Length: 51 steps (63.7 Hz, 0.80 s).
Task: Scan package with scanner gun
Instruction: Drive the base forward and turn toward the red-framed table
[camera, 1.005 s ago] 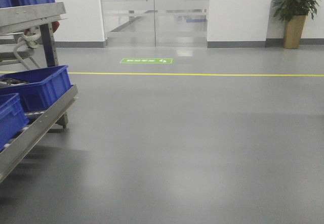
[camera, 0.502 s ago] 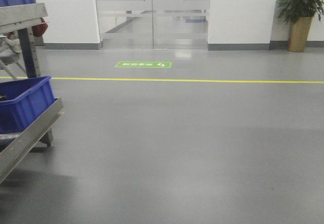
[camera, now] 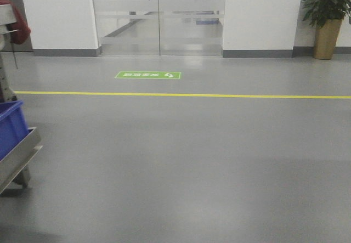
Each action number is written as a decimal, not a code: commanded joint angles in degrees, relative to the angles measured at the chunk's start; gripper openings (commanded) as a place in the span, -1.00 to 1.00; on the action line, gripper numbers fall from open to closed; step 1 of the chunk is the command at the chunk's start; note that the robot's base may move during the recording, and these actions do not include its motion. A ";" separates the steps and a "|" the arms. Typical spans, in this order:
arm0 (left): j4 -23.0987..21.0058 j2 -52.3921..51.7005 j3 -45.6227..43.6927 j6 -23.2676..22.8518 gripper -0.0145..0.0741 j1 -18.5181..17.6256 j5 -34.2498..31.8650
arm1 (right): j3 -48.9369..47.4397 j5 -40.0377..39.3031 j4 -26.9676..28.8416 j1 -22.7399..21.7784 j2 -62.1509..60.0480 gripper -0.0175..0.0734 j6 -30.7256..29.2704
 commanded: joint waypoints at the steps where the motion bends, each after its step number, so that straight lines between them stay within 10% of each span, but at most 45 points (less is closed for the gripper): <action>1: 0.00 -0.13 -0.06 0.12 -0.92 -0.37 -0.74 | 0.06 -0.78 0.31 -0.30 -0.05 -0.99 -0.11; 51: 0.00 -0.13 -0.06 0.12 -0.92 -0.37 -0.74 | 0.06 -0.78 0.31 -0.30 -0.05 -0.99 -0.11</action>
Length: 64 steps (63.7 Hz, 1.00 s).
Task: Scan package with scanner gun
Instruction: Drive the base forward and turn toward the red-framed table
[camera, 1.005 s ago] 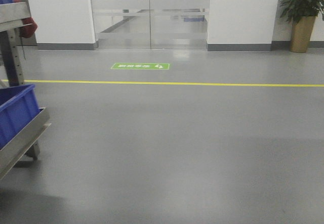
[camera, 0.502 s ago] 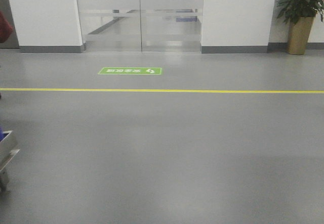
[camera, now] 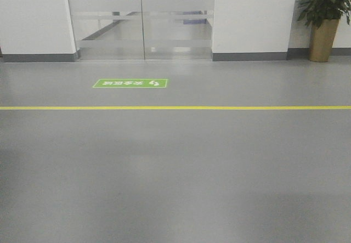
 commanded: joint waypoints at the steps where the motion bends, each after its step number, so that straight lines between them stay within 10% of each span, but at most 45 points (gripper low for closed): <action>1: 0.00 -0.13 -0.06 0.12 -0.92 -0.37 -0.74 | 0.06 -0.78 0.31 -0.30 -0.05 -0.99 -0.11; 64: 0.00 -0.13 -0.06 0.12 -0.92 -0.37 -0.74 | 0.06 -0.78 0.31 -0.30 -0.05 -0.99 -0.11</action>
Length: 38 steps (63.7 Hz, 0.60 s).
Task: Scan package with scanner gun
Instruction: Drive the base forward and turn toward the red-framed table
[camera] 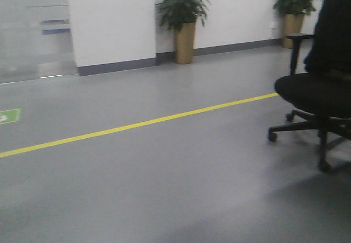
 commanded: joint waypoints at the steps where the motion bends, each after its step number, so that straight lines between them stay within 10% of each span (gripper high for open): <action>1: 0.00 -0.13 -0.06 0.12 -0.92 -0.29 -0.74 | 0.06 -0.78 0.31 -0.30 -0.05 -0.99 -0.11; 38: 0.00 -0.13 -0.06 0.12 -0.92 -0.29 -0.74 | 0.06 -0.78 0.31 -0.30 -0.05 -0.99 -0.11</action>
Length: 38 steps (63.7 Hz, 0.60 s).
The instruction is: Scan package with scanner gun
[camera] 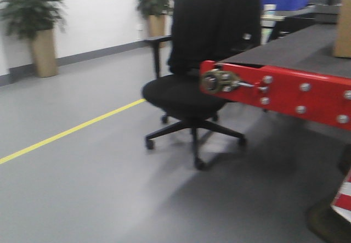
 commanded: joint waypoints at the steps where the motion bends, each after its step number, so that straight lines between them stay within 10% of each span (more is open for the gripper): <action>1: 0.00 -0.13 -0.06 0.12 -0.92 -0.29 -0.74 | 0.06 -0.78 0.31 -0.30 -0.05 -0.99 -0.11; 38: 0.00 -0.13 -0.06 0.12 -0.92 -0.29 -0.74 | 0.06 -0.78 0.31 -0.30 -0.05 -0.99 -0.11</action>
